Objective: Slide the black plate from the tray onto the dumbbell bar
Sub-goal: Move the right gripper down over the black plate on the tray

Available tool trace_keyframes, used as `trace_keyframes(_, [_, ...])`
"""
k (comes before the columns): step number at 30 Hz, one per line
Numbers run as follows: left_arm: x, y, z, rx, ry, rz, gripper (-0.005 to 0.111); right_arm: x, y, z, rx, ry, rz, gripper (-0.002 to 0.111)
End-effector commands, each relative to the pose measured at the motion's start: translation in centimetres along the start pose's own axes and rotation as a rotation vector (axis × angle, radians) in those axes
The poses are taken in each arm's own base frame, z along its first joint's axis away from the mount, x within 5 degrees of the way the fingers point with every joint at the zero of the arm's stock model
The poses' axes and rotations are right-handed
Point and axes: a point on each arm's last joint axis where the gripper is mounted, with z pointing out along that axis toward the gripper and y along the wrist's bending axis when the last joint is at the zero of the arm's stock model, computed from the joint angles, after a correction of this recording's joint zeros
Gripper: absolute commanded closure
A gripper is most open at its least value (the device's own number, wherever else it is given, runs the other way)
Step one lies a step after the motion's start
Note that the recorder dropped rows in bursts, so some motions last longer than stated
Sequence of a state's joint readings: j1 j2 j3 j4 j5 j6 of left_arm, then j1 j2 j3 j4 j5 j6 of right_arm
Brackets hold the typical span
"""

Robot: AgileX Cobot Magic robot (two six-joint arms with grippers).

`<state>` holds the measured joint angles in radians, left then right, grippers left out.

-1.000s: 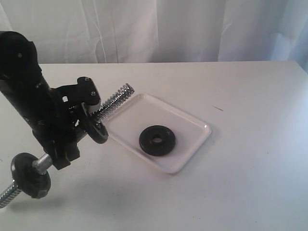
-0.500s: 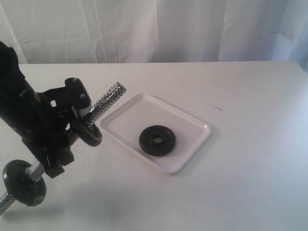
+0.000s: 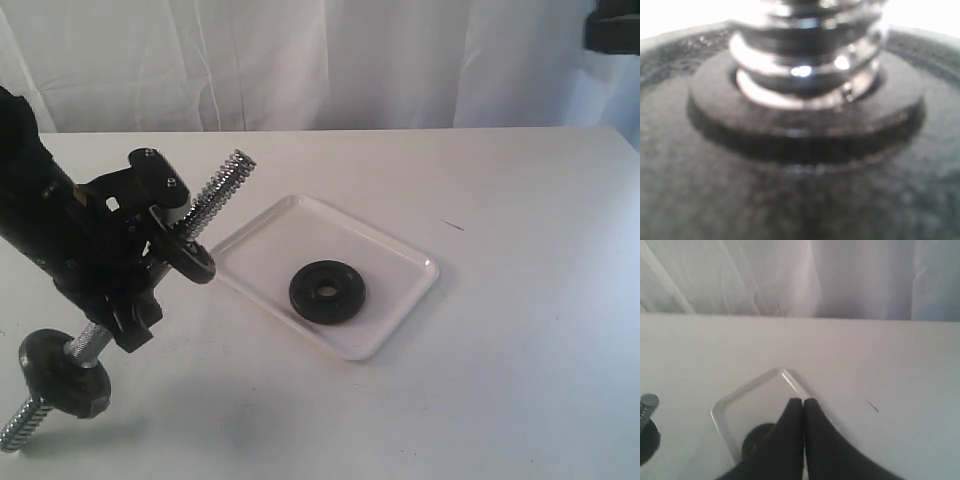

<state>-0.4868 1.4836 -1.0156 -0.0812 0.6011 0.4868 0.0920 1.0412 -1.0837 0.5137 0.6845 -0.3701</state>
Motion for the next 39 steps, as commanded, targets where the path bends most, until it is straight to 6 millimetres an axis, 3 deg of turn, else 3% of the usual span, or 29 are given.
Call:
trace_keyframes(1, [-1.0,0.4,-2.9,-0.083,-0.128,-0.050,0.107,-1.3,-1.2,8.6,-0.082,0.246,-0.103,0.108])
trace_keyframes(3, [-0.6,0.9,-3.1,-0.100,-0.120,-0.071,0.107,-0.7,-1.2,11.4,-0.139,0.351,-0.155,0.104])
trace_keyframes(5, [-0.2,1.5,-3.3,-0.119,-0.104,-0.089,0.107,0.3,-0.8,13.7,-0.207,0.453,-0.208,0.092])
trace_keyframes(7, [0.4,2.0,-3.4,-0.130,-0.079,-0.101,0.107,1.4,-0.2,15.7,-0.263,0.527,-0.188,0.072])
trace_keyframes(10, [1.3,2.7,-3.5,-0.132,-0.036,-0.122,0.107,3.1,1.1,18.3,-0.325,0.611,-0.180,0.031])
trace_keyframes(12, [1.8,3.0,-3.5,-0.132,-0.010,-0.135,0.107,4.4,2.0,19.7,-0.353,0.666,-0.184,0.016])
trace_keyframes(14, [2.2,3.4,-3.6,-0.135,-0.001,-0.154,0.107,5.5,3.0,20.8,-0.380,0.709,-0.196,0.009])
trace_keyframes(23, [2.5,3.9,-3.7,-0.144,0.003,-0.171,0.107,7.1,7.6,24.1,-0.379,0.694,-0.302,0.006])
trace_keyframes(32, [2.5,3.9,-3.7,-0.144,0.002,-0.188,0.107,8.8,8.9,26.7,-0.152,0.789,-0.427,0.006])
trace_keyframes(39, [2.5,3.9,-3.7,-0.144,0.002,-0.192,0.107,10.5,10.1,28.3,-0.123,0.792,-0.404,0.006])
